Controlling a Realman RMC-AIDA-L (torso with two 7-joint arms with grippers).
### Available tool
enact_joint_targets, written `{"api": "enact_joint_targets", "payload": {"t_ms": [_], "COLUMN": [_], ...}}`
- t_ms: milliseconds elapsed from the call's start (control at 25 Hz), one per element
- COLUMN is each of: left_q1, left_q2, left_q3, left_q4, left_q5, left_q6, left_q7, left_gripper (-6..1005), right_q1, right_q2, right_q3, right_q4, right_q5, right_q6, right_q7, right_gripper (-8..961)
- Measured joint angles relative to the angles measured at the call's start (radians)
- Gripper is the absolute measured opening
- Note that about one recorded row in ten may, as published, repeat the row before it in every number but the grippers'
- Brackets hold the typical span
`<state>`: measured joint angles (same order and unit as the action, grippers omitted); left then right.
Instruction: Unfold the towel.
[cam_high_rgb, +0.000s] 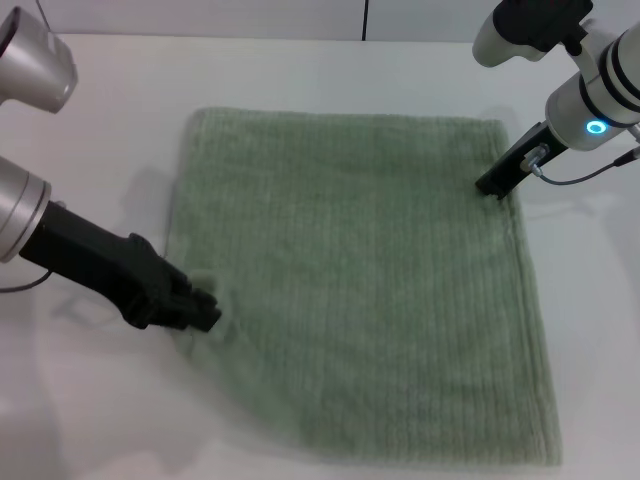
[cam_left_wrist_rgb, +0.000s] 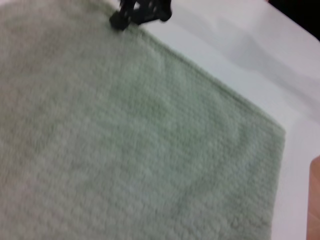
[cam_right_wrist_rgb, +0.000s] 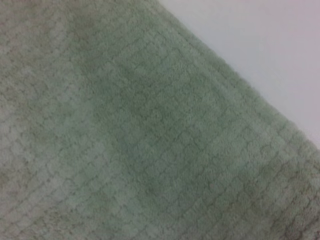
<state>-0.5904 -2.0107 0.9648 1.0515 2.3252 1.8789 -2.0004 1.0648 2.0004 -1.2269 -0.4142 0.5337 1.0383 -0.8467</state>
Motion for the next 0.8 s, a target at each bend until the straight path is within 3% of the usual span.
{"api": "enact_joint_targets", "payload": {"t_ms": [280,480,560,680,720,800], "left_q1": [0.001,0.001,-0.005,-0.011,-0.024,-0.026], "left_q2": [-0.01,-0.01,-0.015,-0.023,-0.042,-0.046], "left_q3": [0.0,-0.009,-0.094,-0.137,-0.215,-0.223], "left_q4": [-0.003,0.001,0.003,0.0,-0.037,-0.068], "left_q5": [0.049,0.045,0.04,0.035,-0.007,-0.045], "left_q6": [-0.007,-0.013,-0.03,-0.043,-0.117,-0.182], "left_q7": [0.003,0.021,0.092,0.124,0.205,0.224], "left_gripper": [102,319,368,417,417,418], "right_q1": [0.002,0.003,0.003,0.003,0.003,0.001], "right_q2": [0.003,0.006,0.007,0.008,0.009,0.014], "right_q3": [-0.001,-0.001,0.0,0.002,0.003,0.003], "right_q4": [0.0,0.0,0.0,-0.011,-0.019,-0.047], "right_q5": [0.0,0.0,0.0,0.0,0.001,0.002], "right_q6": [0.0,-0.004,-0.011,-0.016,-0.018,-0.029], "right_q7": [0.0,0.0,0.0,0.0,0.0,0.0], "right_gripper": [-1,-1,-1,-1,-1,-1]}}
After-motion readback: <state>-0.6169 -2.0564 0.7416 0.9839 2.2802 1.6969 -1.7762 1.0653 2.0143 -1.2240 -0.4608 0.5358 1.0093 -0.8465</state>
